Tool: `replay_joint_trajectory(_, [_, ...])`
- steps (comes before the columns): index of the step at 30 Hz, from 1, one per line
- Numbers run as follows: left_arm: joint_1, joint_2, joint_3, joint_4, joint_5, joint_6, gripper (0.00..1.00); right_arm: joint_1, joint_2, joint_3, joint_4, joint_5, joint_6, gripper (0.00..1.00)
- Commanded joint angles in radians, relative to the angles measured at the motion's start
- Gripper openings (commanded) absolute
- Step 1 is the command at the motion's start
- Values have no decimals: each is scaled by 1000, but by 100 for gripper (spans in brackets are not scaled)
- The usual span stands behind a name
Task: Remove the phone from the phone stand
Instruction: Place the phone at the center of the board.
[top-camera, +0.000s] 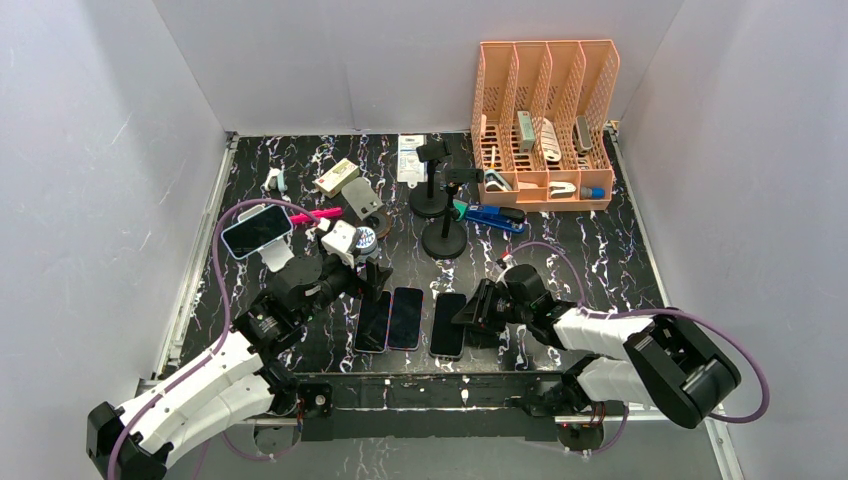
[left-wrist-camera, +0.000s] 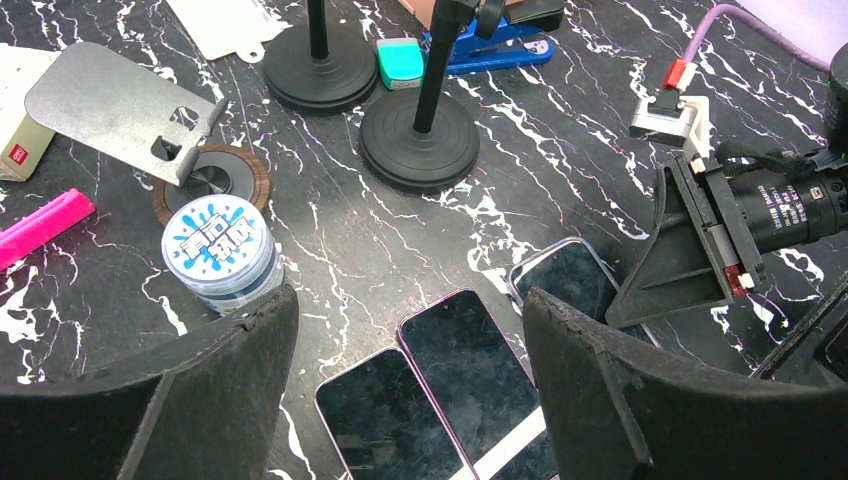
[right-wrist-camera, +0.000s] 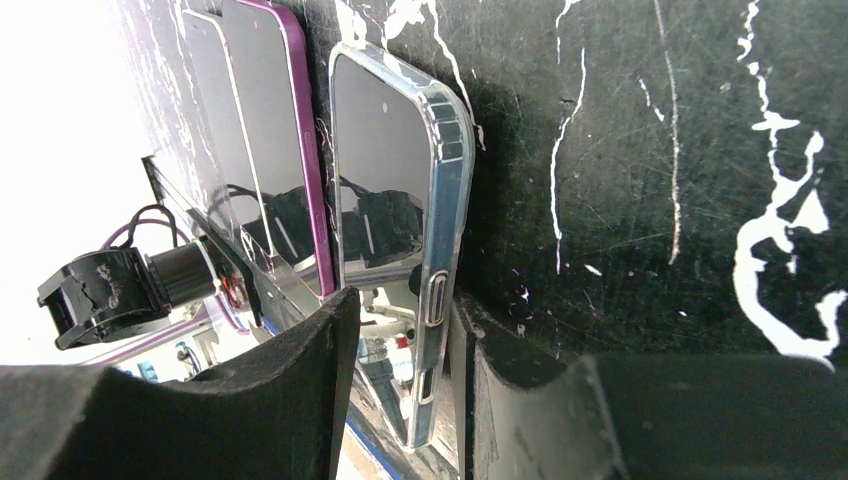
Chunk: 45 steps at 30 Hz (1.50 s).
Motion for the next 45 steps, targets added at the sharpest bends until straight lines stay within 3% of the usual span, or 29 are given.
replay_joint_trajectory(1, [-1, 4, 23, 19, 4, 2, 80, -4, -20, -2, -36, 26, -30, 46])
replay_joint_trajectory(30, [-1, 12, 23, 20, 13, 2, 80, -4, -67, -33, -97, 39, -47, 45])
replay_joint_trajectory(40, [-1, 13, 24, 23, 19, 1, 80, -5, -157, -38, -207, 77, -78, 45])
replay_joint_trajectory(45, [-1, 16, 24, 22, 23, 1, 80, -5, -139, -53, -171, 48, -68, 45])
